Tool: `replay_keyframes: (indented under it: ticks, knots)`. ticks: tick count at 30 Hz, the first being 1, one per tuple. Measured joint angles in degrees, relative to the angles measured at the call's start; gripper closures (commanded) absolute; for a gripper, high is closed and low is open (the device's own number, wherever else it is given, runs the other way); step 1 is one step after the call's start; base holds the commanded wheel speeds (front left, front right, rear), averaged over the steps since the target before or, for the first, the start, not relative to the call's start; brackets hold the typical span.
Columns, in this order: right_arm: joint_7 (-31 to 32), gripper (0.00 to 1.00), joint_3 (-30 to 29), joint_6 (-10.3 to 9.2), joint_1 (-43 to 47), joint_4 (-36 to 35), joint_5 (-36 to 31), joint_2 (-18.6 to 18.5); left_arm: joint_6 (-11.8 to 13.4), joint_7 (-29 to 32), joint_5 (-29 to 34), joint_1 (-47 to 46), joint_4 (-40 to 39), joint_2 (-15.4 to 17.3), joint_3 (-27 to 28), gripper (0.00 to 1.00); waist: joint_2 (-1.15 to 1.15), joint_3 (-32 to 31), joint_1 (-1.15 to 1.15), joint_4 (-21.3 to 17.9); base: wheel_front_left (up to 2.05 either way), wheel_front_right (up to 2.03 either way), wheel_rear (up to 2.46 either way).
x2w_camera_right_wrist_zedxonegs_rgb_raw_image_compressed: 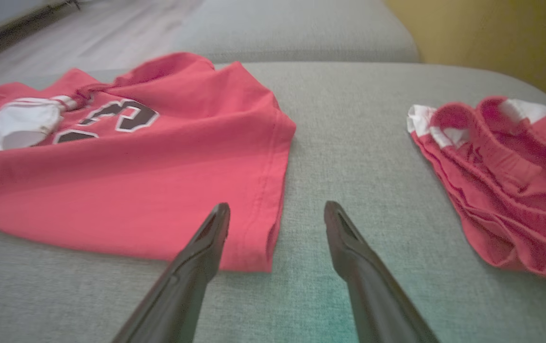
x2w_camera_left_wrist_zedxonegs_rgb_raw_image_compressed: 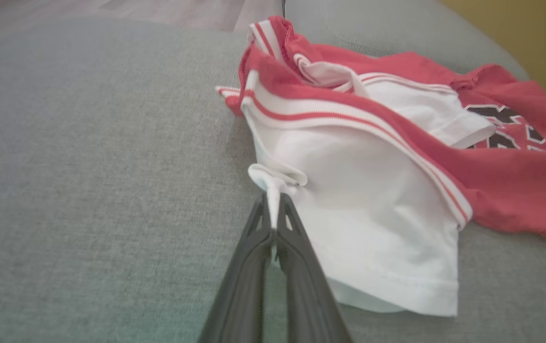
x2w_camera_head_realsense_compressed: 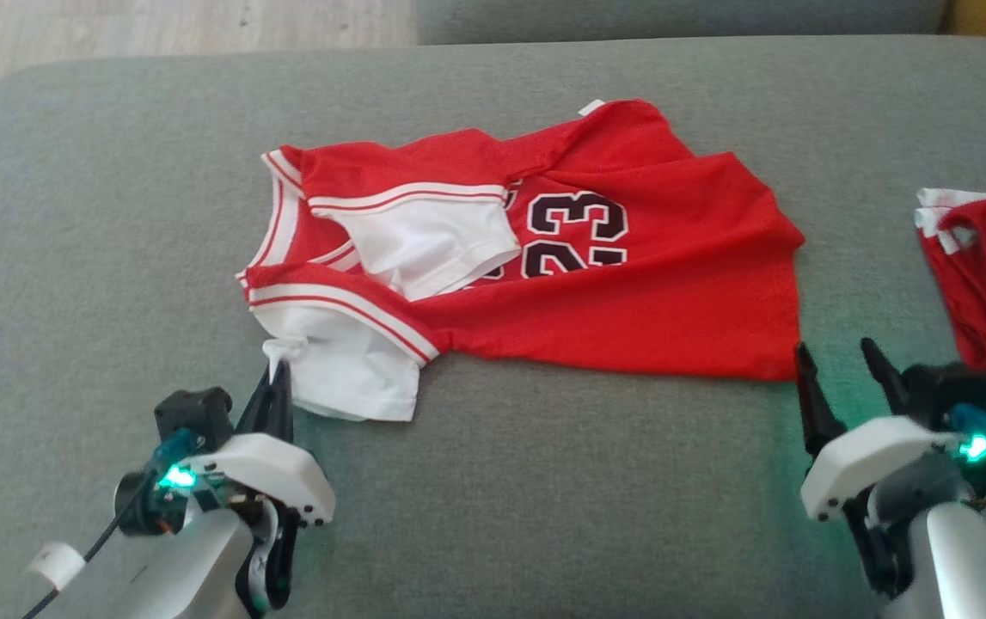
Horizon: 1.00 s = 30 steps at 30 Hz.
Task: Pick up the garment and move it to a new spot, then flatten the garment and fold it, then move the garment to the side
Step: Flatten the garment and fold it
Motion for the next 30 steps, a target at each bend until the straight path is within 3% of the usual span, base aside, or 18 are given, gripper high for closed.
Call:
replay_keyframes:
  ticks: [10,11,12,14,15,25,30]
  knots:
    - [3.5,0.03,-2.7,0.00,-4.2,12.7,-1.8,0.0,2.5,-3.2,1.6,2.2,-8.7,1.5,0.0,1.00,0.00,0.4,0.00,3.3,0.00,0.00,0.00]
    - [3.5,0.25,-2.6,0.00,-4.6,13.1,-1.4,0.0,2.7,-3.2,1.7,2.8,-9.4,1.7,0.0,1.00,0.00,0.4,0.00,3.4,0.00,0.00,0.00]
    - [3.5,0.60,-2.6,0.00,-4.6,13.1,-1.4,0.0,2.7,-3.2,1.7,2.8,-9.4,1.7,0.0,1.00,0.00,0.4,0.00,3.4,0.00,0.00,0.00]
    - [3.8,0.93,-2.1,0.00,-5.4,14.1,0.2,-0.1,3.2,-3.3,1.7,3.9,-11.2,2.2,0.0,1.00,0.00,0.3,0.00,3.5,0.00,0.00,0.00]
    - [3.9,1.00,-1.8,0.00,-5.7,14.7,1.2,-0.1,3.5,-3.5,1.7,4.4,-12.2,2.4,0.1,1.00,0.00,0.2,0.00,3.5,0.00,0.00,0.00]
    - [1.6,1.00,1.6,0.00,-6.2,17.2,13.6,-0.1,3.8,-5.1,0.8,6.6,-23.8,4.1,2.3,1.00,0.00,-3.8,0.00,2.8,0.00,0.00,0.00]
    - [0.6,1.00,2.2,0.00,-6.3,10.8,19.8,-0.1,3.5,-3.4,0.8,6.8,-31.4,7.8,3.2,1.00,0.00,-7.7,-0.01,2.5,0.00,0.00,0.00]
